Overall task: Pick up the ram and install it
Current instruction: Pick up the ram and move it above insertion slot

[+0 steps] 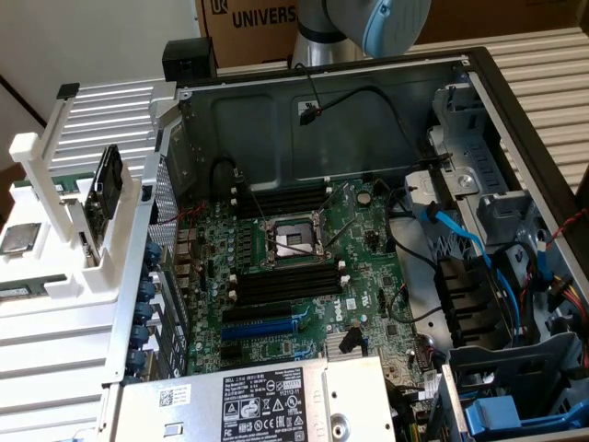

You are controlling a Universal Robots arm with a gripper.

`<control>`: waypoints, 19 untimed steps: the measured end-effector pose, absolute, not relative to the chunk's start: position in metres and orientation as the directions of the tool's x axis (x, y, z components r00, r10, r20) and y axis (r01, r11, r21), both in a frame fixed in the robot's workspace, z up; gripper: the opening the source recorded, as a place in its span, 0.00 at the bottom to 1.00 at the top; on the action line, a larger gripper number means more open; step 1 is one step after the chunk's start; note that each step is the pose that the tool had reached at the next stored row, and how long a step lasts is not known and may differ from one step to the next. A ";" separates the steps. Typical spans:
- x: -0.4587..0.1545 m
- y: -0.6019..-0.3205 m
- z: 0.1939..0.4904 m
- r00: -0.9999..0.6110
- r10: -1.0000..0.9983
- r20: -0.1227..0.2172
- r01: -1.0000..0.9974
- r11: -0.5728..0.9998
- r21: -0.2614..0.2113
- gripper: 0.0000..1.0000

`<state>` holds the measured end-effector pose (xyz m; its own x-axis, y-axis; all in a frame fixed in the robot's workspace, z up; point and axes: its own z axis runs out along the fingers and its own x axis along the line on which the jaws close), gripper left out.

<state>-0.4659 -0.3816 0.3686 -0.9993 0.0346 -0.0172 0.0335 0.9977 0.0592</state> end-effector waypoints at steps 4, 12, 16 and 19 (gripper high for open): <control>-0.466 -0.382 0.368 -1.000 0.009 -0.013 0.008 0.998 0.069 0.10; -0.466 -0.381 0.368 -0.996 -0.092 0.005 -0.091 0.992 0.089 0.10; -0.466 -0.382 0.368 -0.991 -0.134 0.017 -0.132 0.987 0.090 0.10; -0.466 -0.382 0.368 -0.981 -0.193 0.019 -0.191 0.978 0.090 0.10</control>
